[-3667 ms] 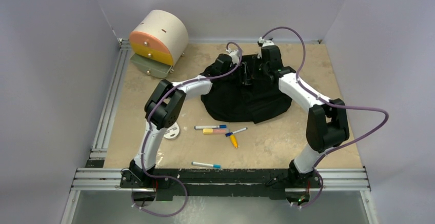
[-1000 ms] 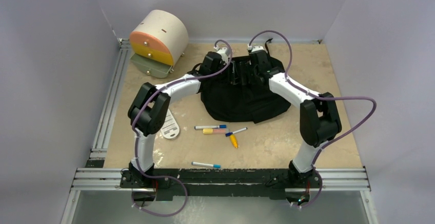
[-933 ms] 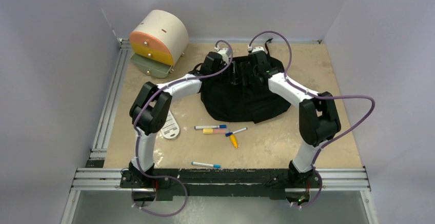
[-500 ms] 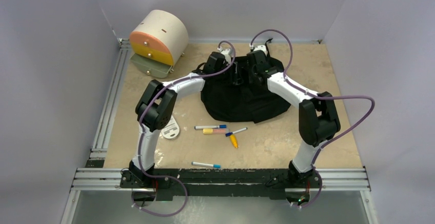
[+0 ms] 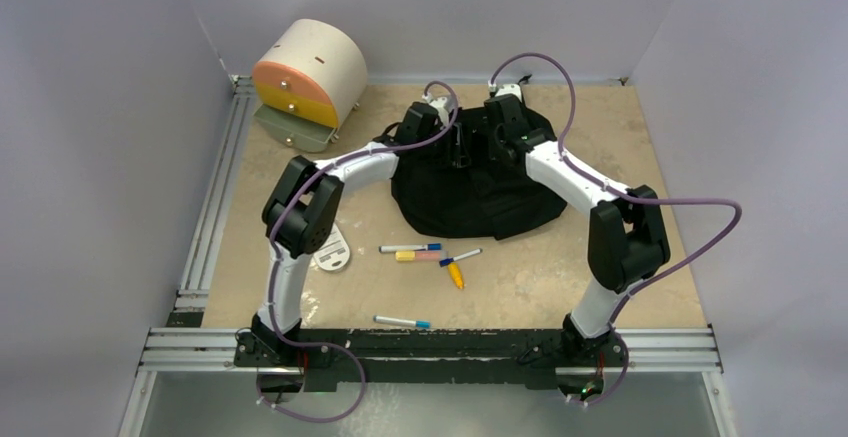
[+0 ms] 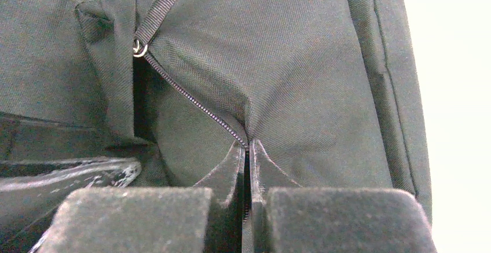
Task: Pack the student bag
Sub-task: Unzip the student bag at the center of the board.
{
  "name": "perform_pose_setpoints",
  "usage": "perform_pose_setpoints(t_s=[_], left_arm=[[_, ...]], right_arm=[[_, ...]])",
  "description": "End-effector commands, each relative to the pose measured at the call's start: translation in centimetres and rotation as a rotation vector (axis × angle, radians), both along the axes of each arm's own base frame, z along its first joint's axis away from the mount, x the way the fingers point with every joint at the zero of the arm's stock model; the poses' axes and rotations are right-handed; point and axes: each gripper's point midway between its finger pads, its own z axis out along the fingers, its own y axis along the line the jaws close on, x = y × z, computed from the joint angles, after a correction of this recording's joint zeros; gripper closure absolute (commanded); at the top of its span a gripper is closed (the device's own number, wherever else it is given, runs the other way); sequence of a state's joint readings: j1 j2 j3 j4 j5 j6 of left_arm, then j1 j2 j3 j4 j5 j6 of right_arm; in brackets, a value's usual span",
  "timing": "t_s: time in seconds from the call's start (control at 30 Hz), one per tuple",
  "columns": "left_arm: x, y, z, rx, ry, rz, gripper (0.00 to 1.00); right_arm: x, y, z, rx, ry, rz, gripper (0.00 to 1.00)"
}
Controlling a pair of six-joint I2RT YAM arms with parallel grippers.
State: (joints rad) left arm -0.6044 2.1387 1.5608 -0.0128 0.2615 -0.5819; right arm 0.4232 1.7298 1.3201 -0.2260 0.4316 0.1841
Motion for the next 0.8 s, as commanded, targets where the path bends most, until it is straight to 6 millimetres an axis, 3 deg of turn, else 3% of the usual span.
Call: perform_pose_setpoints(t_s=[0.0,0.13,0.23,0.5,0.77], left_arm=[[0.0,1.2,8.0,-0.038,-0.147,0.033,0.49],[-2.0,4.0,11.4,-0.024,-0.185,0.092,0.38],[-5.2,5.9,12.2,-0.017,-0.200,0.060,0.37],[-13.9,9.7,9.3,0.011,-0.137,0.006,0.37],[-19.2,12.7,5.9,0.176,-0.012,0.104,0.38]], right_arm=[[1.3,0.6,4.8,0.080,-0.123,-0.007,1.00],[1.2,0.9,4.9,0.100,-0.127,-0.006,1.00],[1.1,1.1,4.7,0.120,-0.127,-0.003,1.00],[0.4,2.5,4.3,0.226,-0.103,0.028,1.00],[-0.1,3.1,4.0,0.278,-0.097,0.034,1.00]])
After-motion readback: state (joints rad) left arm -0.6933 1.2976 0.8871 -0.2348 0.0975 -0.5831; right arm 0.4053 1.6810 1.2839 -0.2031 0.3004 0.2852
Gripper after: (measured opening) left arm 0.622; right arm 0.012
